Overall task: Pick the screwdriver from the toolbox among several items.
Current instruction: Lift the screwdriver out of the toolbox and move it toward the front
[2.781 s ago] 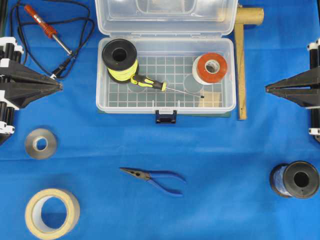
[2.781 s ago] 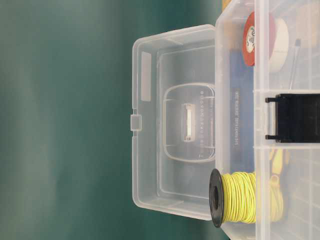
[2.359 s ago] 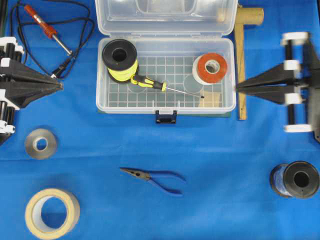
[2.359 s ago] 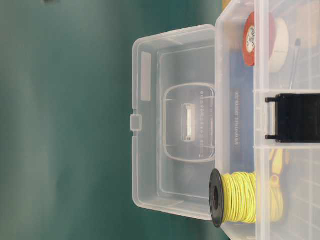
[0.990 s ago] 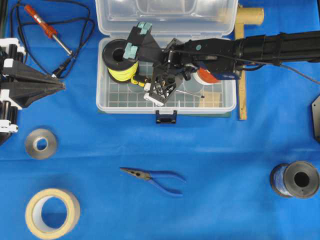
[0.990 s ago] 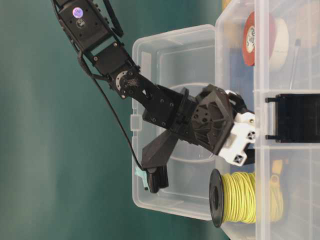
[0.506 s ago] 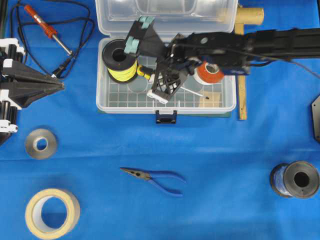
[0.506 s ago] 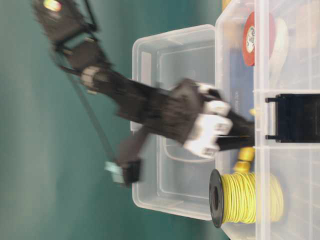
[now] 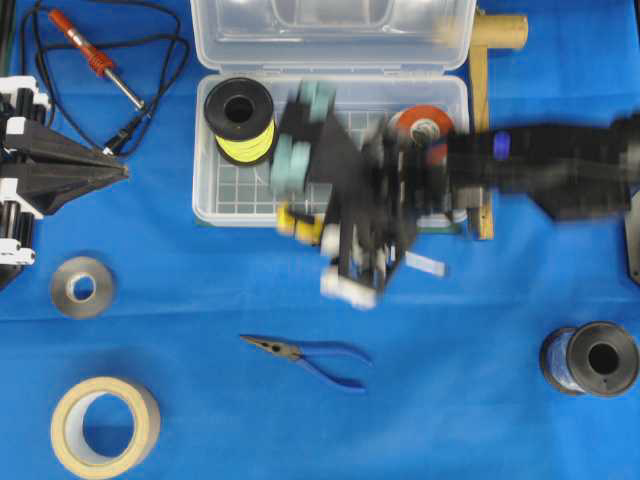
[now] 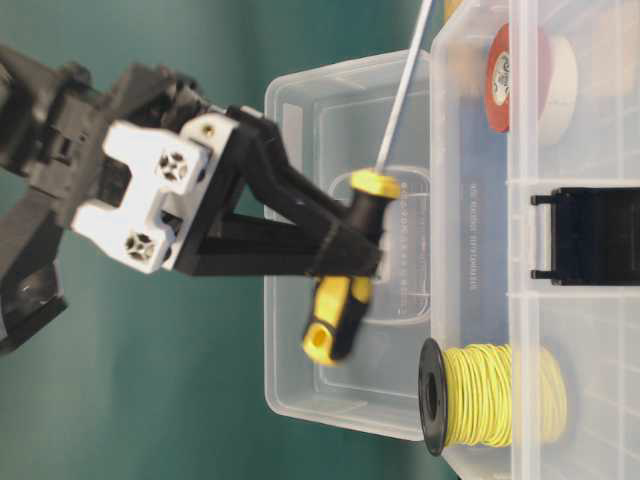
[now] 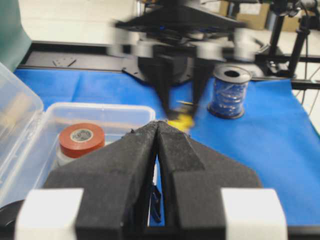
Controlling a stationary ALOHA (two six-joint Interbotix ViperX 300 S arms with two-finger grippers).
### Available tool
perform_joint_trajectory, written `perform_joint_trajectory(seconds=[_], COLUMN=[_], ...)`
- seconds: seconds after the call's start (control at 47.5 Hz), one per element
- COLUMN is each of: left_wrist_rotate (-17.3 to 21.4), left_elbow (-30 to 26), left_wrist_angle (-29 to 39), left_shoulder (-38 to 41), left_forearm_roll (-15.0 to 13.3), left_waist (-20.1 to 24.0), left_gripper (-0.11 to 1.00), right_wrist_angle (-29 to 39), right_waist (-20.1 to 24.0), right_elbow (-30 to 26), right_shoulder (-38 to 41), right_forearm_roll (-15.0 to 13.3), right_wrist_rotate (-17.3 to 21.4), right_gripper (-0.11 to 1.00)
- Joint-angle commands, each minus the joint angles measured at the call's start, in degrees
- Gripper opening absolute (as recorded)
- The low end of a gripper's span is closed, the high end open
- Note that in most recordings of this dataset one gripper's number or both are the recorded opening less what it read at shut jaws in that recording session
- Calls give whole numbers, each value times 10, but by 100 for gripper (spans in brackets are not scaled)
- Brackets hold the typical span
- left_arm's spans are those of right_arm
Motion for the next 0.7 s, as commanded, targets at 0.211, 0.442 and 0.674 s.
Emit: perform_joint_trajectory(seconds=[0.211, 0.442, 0.674], left_wrist_rotate=[0, 1, 1], left_elbow=[-6, -5, -6], left_wrist_angle=[-6, -5, -4], left_shoulder=[-2, -4, -5], left_forearm_roll=[-1, -1, -1], left_waist=[1, 1, 1], left_gripper=[0, 0, 0], right_wrist_angle=[-30, -46, -54], right_waist=[57, 59, 59], right_elbow=[-61, -88, -89], right_shoulder=[125, 194, 219], right_forearm_roll=[-27, -26, -15], right_wrist_rotate=[56, 56, 57], right_gripper=[28, 28, 28])
